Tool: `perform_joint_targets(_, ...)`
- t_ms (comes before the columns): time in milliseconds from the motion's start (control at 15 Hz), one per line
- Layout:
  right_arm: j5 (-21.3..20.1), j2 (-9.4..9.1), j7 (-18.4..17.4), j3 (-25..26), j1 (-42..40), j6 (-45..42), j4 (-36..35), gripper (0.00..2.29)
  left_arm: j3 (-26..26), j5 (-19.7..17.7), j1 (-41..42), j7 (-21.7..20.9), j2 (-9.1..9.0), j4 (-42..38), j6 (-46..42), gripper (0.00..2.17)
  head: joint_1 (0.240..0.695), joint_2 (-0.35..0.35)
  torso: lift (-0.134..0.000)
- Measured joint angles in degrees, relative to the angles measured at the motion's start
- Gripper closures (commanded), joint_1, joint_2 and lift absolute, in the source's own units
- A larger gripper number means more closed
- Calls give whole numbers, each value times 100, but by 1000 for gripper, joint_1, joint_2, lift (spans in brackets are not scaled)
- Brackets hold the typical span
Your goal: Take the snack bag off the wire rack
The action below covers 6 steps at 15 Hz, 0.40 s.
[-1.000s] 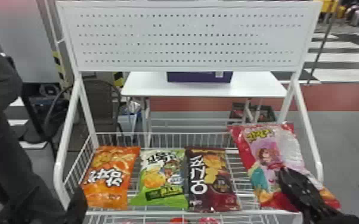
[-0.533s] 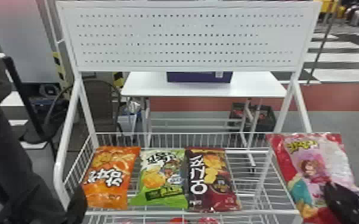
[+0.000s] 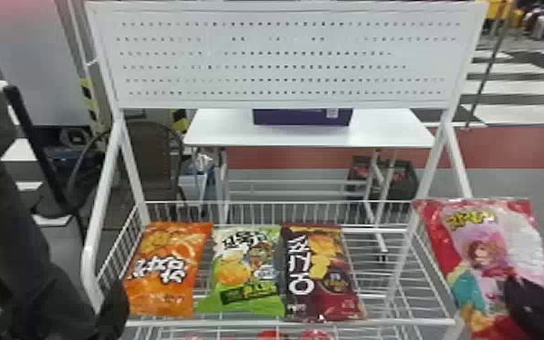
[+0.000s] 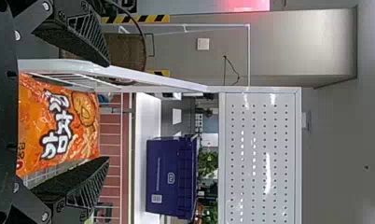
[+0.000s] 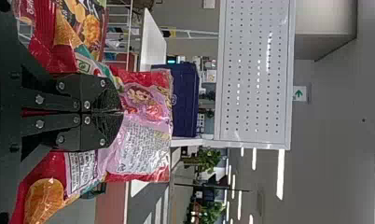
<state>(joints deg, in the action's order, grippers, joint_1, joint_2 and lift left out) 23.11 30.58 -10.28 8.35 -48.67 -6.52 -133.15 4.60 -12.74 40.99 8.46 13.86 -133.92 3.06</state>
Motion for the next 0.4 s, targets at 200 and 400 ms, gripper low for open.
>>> perform_joint_targets(200, 7, 6, -5, 0, -12, -37, 0, 2047, 6, -13, 7, -2, 3, 1, -7, 188, 499, 0, 0)
perform_joint_targets(400, 9, 2, -15, 3, -34, -71, 0, 2047, 19, -42, 10, -2, 2, -1, 2, 188, 499, 0, 0)
